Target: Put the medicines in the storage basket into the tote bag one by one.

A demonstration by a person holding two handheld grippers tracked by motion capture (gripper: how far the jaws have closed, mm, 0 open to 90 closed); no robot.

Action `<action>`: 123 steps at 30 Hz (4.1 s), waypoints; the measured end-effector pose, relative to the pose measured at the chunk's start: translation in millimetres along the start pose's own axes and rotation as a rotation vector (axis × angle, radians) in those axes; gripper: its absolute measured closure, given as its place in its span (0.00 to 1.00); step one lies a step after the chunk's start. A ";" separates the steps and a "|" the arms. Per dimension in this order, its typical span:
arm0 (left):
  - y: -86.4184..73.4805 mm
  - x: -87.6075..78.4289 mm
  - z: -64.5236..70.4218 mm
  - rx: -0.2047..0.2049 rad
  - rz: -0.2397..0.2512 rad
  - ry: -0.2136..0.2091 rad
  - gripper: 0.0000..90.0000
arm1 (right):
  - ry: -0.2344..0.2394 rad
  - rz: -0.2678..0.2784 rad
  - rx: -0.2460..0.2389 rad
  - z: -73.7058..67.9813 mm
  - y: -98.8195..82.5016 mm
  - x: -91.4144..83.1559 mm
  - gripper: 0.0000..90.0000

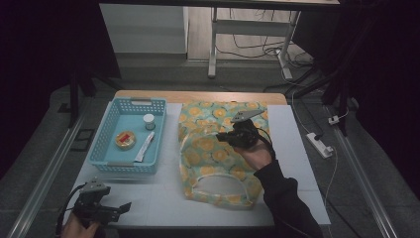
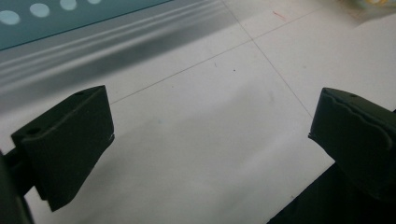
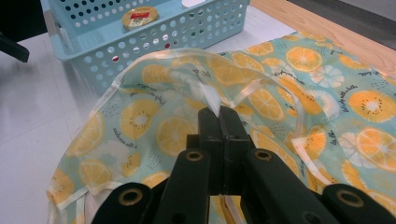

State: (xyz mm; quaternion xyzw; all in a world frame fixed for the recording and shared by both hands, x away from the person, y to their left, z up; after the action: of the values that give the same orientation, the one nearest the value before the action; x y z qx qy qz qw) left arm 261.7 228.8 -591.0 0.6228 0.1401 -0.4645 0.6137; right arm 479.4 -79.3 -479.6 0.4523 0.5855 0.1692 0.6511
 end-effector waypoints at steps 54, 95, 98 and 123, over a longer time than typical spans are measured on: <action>69.9 -12.8 -7.4 0.074 0.122 -0.060 0.00 | 0.018 -0.006 -0.007 -4.2 -0.3 0.5 1.00; 154.8 32.0 -82.8 -0.003 0.013 0.022 0.00 | 0.020 -0.010 -0.015 -5.1 -1.2 0.5 1.00; 160.7 37.2 -89.7 -0.014 -0.001 0.025 0.00 | 0.019 -0.011 -0.017 -5.2 -1.3 0.5 1.00; 172.4 102.7 -139.0 -0.005 -0.196 0.154 0.00 | 0.019 -0.011 -0.015 -2.2 -3.1 -1.0 1.00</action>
State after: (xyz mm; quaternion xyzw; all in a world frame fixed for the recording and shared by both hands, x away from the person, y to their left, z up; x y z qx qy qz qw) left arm 500.9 276.8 -584.4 0.6383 0.2482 -0.4728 0.5545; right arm 476.2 -80.9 -481.2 0.4427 0.5928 0.1742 0.6498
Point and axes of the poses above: each handheld gripper's, and its own axes: x roughly forward along the jaws, y roughly out of its top, z roughly to its right, the point moved 9 cm from there along x, roughly forward along the jaws, and after that the axes turned 3 degrees about y, right-handed, at the moved point
